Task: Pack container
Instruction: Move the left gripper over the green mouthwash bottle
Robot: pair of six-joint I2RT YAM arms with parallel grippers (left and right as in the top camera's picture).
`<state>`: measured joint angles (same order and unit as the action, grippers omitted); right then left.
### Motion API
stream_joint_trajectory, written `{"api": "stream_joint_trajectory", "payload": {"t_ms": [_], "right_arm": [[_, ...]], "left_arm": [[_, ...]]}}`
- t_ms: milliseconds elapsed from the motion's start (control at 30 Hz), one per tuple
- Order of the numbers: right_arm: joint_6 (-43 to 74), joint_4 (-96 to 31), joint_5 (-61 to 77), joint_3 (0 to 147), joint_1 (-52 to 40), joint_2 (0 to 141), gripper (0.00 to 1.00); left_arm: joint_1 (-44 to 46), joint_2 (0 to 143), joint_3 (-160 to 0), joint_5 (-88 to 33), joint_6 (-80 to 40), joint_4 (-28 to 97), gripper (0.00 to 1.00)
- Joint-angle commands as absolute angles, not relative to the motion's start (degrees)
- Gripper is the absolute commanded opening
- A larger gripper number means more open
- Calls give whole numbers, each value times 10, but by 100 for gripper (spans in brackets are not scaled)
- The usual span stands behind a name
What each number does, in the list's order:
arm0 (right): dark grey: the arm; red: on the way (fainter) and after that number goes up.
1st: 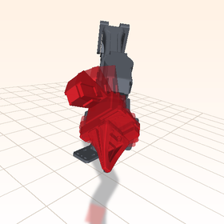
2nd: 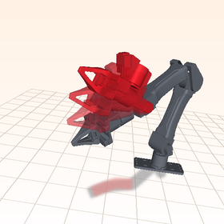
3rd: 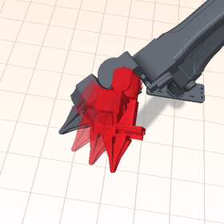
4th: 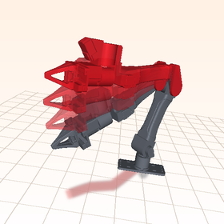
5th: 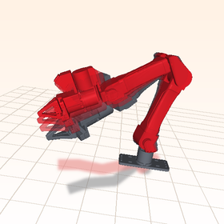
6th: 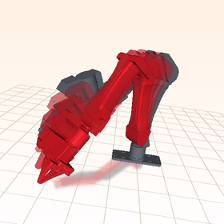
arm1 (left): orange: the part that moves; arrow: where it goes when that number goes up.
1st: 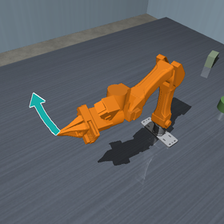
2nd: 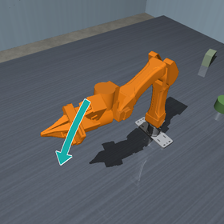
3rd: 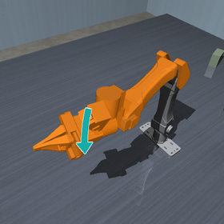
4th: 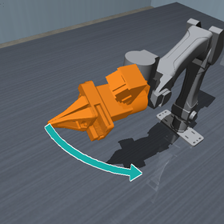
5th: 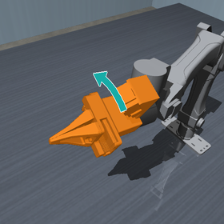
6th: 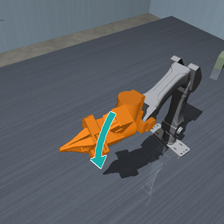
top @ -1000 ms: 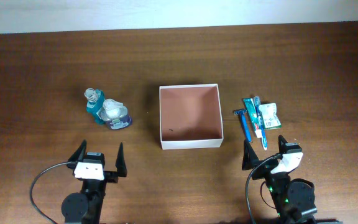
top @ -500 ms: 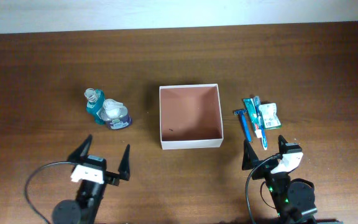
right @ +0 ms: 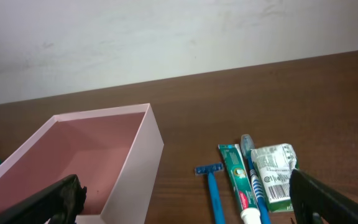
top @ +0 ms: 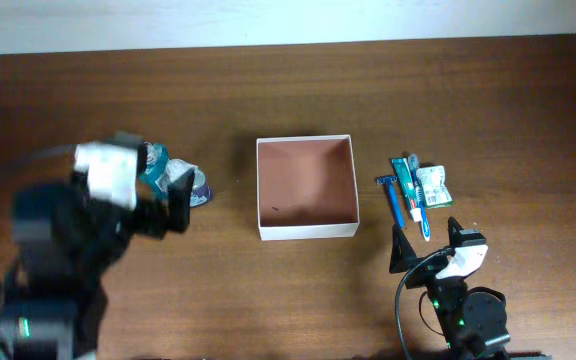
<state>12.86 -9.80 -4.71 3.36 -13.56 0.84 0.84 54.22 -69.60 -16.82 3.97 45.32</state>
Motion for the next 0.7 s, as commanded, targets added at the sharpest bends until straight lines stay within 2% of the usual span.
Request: {"api": "stream_joint_trajectory", "payload": {"t_ms": [0, 233, 500, 567, 667], "right_arm": [[123, -98, -52, 28, -131, 4, 98], [123, -98, -52, 28, -131, 4, 98], [123, -98, -52, 28, -131, 4, 98], [123, -98, -52, 28, -131, 4, 98], [123, -98, -52, 28, -131, 4, 98]], "left_arm": [[11, 644, -781, -204, 50, 505, 99], [11, 744, -794, -221, 39, 526, 99], [11, 786, -794, -228, 39, 535, 99], [11, 788, -794, -204, 33, 533, 99], [11, 787, -794, -74, -81, 535, 99]]}}
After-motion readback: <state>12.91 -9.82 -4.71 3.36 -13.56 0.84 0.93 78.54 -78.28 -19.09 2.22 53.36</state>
